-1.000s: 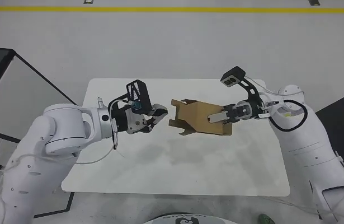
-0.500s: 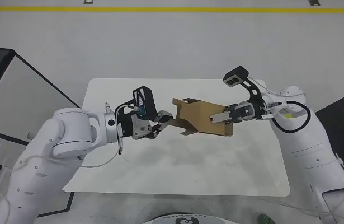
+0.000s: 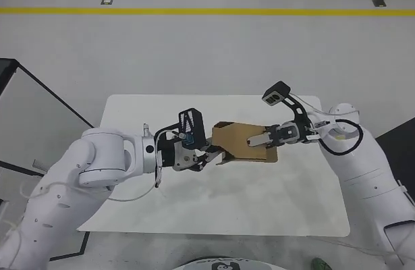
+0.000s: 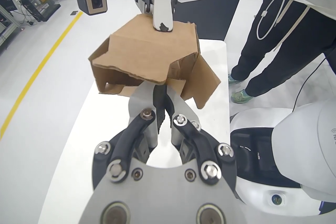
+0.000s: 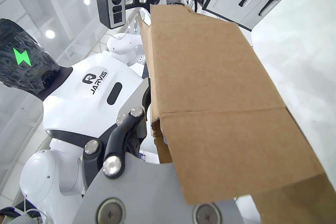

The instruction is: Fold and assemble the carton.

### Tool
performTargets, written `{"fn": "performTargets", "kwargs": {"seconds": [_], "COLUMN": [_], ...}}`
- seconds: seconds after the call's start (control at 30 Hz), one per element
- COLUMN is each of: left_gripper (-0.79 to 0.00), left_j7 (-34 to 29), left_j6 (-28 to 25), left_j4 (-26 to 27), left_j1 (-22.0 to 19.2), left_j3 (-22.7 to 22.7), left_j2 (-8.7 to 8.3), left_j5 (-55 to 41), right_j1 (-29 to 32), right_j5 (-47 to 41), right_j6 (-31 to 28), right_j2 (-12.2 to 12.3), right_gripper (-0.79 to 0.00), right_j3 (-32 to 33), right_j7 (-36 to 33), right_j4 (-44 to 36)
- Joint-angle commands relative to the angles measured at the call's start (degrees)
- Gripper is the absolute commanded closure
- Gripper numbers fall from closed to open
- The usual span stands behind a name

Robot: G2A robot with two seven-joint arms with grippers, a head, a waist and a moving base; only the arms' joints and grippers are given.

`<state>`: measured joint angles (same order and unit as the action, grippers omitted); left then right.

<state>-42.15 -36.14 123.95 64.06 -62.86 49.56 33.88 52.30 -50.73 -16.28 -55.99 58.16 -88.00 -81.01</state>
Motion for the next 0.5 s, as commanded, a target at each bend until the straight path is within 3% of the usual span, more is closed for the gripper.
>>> {"fn": "performTargets", "kwargs": {"seconds": [0.0, 0.47], "left_gripper": [0.0, 0.0], "left_j7": [-0.15, -0.94], "left_j6": [0.08, -0.13], "left_j4": [-0.17, -0.84], "left_j1": [-0.3, -0.83], "left_j3": [0.27, 0.65], "left_j2": [0.07, 0.21], "left_j5": [0.07, 0.11], "right_j1": [-0.34, -1.38], "right_j5": [-0.19, -0.8], "right_j6": [0.0, 0.0], "right_j2": [-0.13, -0.35], "right_gripper": [0.0, 0.0], "right_j3": [-0.37, -2.24], "right_j7": [0.0, 0.0], "right_j4": [0.04, -0.18]}}
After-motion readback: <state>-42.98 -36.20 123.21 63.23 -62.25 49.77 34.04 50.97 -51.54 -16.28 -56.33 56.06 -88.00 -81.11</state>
